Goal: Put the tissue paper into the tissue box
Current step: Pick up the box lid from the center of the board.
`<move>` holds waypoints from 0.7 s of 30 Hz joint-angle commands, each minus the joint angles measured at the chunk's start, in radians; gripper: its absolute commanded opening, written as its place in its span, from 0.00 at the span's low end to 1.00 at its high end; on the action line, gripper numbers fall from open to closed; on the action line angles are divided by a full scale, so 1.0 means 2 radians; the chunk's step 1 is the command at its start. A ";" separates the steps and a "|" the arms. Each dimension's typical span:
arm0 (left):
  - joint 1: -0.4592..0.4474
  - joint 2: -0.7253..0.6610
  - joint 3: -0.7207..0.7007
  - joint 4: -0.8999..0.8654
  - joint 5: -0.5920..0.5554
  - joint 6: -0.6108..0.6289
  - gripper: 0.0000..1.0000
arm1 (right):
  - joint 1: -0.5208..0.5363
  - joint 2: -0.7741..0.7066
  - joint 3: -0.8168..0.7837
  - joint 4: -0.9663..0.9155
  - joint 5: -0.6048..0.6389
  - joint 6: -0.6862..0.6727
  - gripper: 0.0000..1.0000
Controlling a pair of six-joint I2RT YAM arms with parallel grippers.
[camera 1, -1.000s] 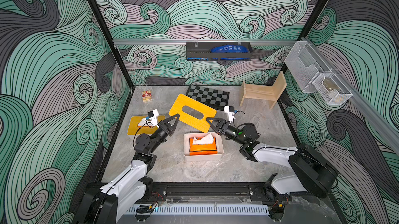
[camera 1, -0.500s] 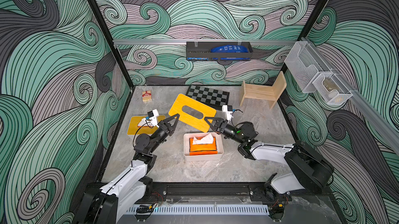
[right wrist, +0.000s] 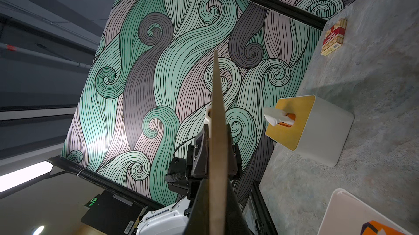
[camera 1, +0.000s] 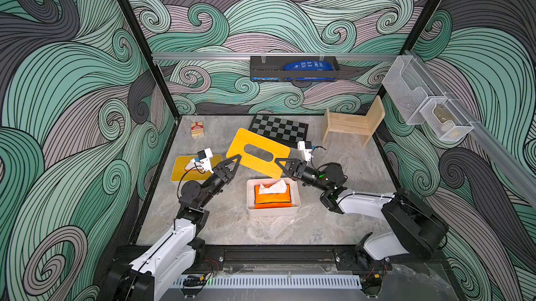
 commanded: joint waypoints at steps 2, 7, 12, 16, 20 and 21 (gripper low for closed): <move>0.003 -0.032 0.058 -0.145 0.005 0.125 0.54 | -0.031 -0.018 -0.005 0.007 -0.056 0.008 0.00; 0.004 -0.051 0.121 -0.317 -0.006 0.259 0.76 | -0.093 -0.054 -0.033 -0.029 -0.112 0.006 0.00; 0.004 -0.030 0.167 -0.455 0.014 0.362 0.80 | -0.167 -0.115 -0.051 -0.130 -0.159 -0.041 0.00; 0.001 -0.007 0.180 -0.528 0.047 0.398 0.76 | -0.228 -0.167 -0.050 -0.258 -0.195 -0.104 0.00; -0.016 -0.008 0.174 -0.570 0.027 0.417 0.69 | -0.280 -0.202 -0.061 -0.312 -0.230 -0.126 0.00; -0.022 -0.009 0.173 -0.580 0.017 0.421 0.67 | -0.289 -0.210 -0.064 -0.321 -0.235 -0.129 0.00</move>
